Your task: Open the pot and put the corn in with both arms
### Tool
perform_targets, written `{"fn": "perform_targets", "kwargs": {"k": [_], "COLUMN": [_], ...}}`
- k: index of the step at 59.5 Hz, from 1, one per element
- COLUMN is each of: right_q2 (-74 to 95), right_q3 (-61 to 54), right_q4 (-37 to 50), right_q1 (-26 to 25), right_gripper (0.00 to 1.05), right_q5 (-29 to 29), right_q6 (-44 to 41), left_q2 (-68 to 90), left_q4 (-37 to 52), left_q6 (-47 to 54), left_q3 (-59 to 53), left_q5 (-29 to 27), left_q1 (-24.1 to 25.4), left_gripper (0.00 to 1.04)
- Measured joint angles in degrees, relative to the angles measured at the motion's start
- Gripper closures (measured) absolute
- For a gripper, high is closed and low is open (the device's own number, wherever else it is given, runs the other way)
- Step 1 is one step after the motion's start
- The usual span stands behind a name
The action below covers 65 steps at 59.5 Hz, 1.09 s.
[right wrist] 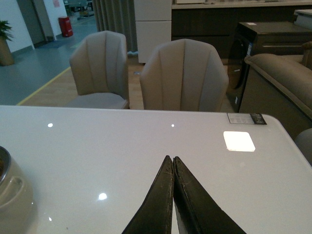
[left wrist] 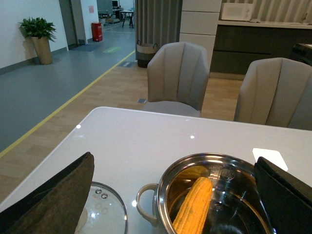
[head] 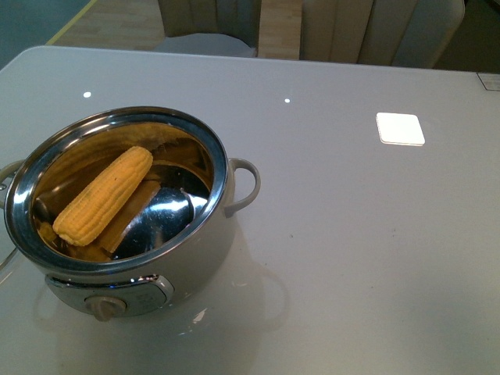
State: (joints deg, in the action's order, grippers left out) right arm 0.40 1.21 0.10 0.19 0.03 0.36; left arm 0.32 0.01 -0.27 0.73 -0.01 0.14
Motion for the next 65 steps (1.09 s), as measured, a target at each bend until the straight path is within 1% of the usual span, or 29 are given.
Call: {"fn": "perform_targets", "kwargs": {"k": [8,9,11,14,16,20,27,28,30,31,35,37,40,65], "right_q2": [-0.04,-0.04,-0.04,-0.07,-0.07,-0.07,-0.07,-0.07,-0.07,-0.07,-0.07,-0.07,-0.07,-0.07], "right_q3": [0.00,0.00,0.00,0.00,-0.02,-0.02,0.00,0.00,0.00,0.00,-0.02,-0.02,0.00,-0.02], "right_q4": [-0.02,-0.02,-0.02,-0.02,-0.02,-0.02,-0.02,-0.02,-0.02,-0.02,-0.02,-0.02,-0.02,-0.02], "right_q1": [0.00,0.00,0.00,0.00,0.00,0.00,0.00,0.00,0.00,0.00,0.00,0.00,0.00,0.00], "right_gripper": [1.03,1.02,0.97,0.85,0.74,0.56,0.36,0.34,0.27,0.22,0.09,0.07,0.09,0.09], "right_q5": [0.00,0.00,0.00,0.00,0.00,0.00,0.00,0.00,0.00,0.00,0.00,0.00,0.00,0.00], "right_q6": [0.00,-0.04,-0.07,-0.07,-0.07,-0.07,-0.07,-0.07,-0.07,-0.07,-0.07,-0.07,-0.07,-0.07], "left_q2": [0.00,0.00,0.00,0.00,0.00,0.00,0.00,0.00,0.00,0.00,0.00,0.00,0.00,0.00], "left_q4": [0.00,0.00,0.00,0.00,0.00,0.00,0.00,0.00,0.00,0.00,0.00,0.00,0.00,0.00], "left_q6": [0.00,0.00,0.00,0.00,0.00,0.00,0.00,0.00,0.00,0.00,0.00,0.00,0.00,0.00], "left_q3": [0.00,0.00,0.00,0.00,0.00,0.00,0.00,0.00,0.00,0.00,0.00,0.00,0.00,0.00], "left_q5": [0.00,0.00,0.00,0.00,0.00,0.00,0.00,0.00,0.00,0.00,0.00,0.00,0.00,0.00], "left_q1": [0.00,0.00,0.00,0.00,0.00,0.00,0.00,0.00,0.00,0.00,0.00,0.00,0.00,0.00], "left_gripper": [0.07,0.07,0.07,0.07,0.07,0.07,0.07,0.07,0.07,0.07,0.07,0.07,0.07,0.07]}}
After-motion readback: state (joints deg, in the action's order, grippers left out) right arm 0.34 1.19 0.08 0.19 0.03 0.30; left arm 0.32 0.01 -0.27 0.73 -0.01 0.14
